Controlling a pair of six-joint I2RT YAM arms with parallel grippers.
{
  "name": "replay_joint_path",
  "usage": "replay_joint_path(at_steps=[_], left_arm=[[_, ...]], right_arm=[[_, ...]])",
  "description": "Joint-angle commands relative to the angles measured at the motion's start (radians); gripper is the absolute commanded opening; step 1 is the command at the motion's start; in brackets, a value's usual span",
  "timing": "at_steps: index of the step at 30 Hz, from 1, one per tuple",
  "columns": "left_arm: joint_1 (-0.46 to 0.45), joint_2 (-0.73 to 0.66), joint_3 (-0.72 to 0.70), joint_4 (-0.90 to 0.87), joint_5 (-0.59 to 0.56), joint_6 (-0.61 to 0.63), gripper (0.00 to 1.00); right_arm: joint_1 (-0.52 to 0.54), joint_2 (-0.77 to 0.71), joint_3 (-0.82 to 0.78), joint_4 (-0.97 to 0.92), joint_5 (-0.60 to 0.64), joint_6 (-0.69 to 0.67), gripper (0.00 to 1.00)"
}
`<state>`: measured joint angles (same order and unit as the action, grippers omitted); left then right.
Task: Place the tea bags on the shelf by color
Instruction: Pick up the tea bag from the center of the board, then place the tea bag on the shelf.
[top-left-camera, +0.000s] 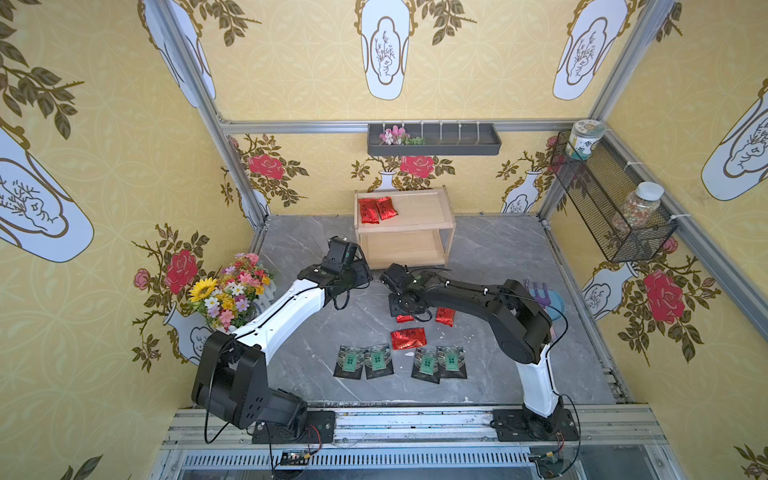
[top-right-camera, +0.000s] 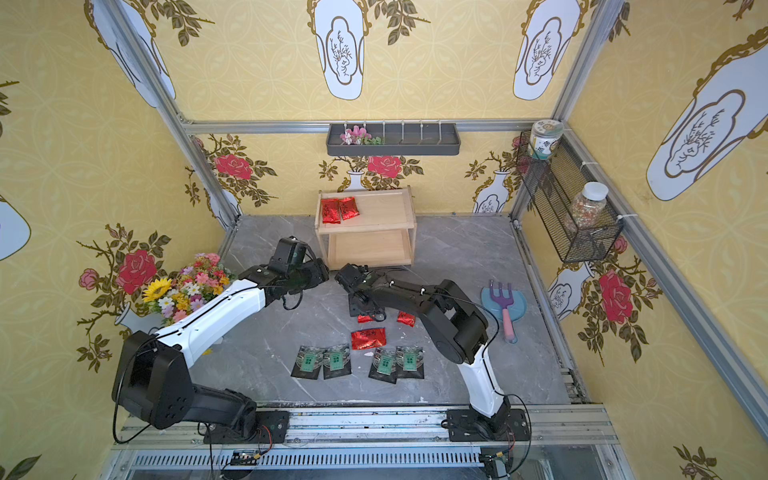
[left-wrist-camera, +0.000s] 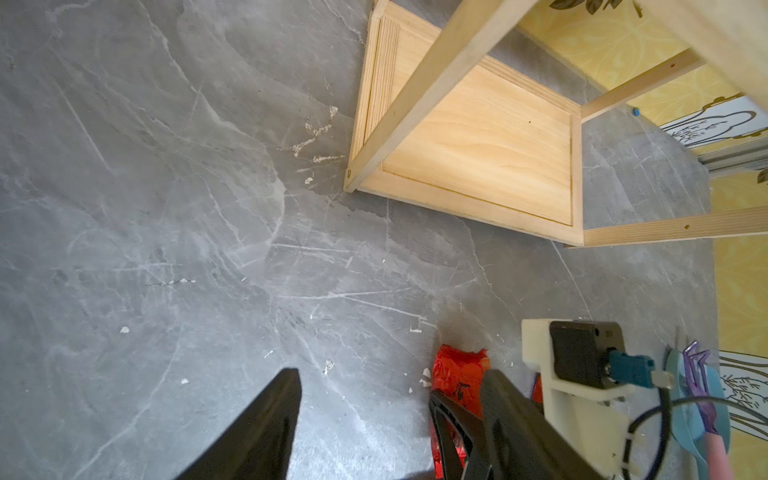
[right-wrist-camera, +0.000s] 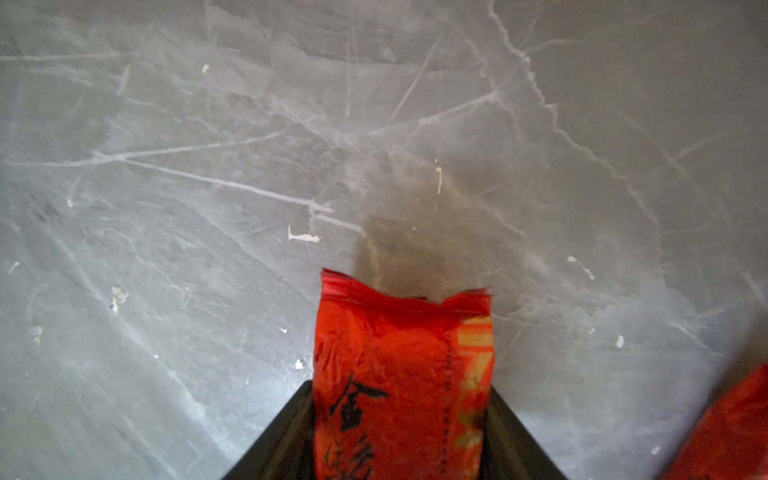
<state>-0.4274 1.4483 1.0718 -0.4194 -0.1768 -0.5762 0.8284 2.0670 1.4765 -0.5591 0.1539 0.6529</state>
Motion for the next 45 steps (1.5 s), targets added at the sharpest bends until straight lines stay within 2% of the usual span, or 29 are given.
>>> replay_joint_path(at_steps=[1,11,18,23,29,33,36,45], left_arm=[[-0.001,0.002,0.005,-0.006,0.004,0.006,0.74],[0.004,-0.049,0.1,-0.06,0.056,0.015,0.74],[0.007,-0.046,0.165,-0.064,0.06,0.019,0.74],[0.01,-0.026,0.196,-0.062,0.06,0.024,0.74],[0.019,0.012,0.224,-0.053,0.072,0.037,0.74],[0.029,0.032,0.238,-0.054,0.083,0.042,0.74],[0.035,0.042,0.241,-0.055,0.083,0.043,0.74],[0.047,0.053,0.224,-0.057,0.085,0.042,0.74]], right_arm=[[-0.001,-0.022,0.011,-0.027,0.016,0.001,0.6],[-0.039,-0.196,0.066,-0.092,0.032,-0.074,0.61],[-0.104,-0.251,0.242,-0.142,0.031,-0.177,0.61],[-0.18,-0.182,0.435,-0.15,-0.007,-0.267,0.61],[-0.265,-0.005,0.716,-0.125,-0.043,-0.334,0.61],[-0.302,0.105,0.847,-0.084,-0.071,-0.347,0.61],[-0.319,0.16,0.899,-0.059,-0.086,-0.348,0.61],[-0.344,0.217,0.904,0.023,-0.118,-0.324,0.65]])
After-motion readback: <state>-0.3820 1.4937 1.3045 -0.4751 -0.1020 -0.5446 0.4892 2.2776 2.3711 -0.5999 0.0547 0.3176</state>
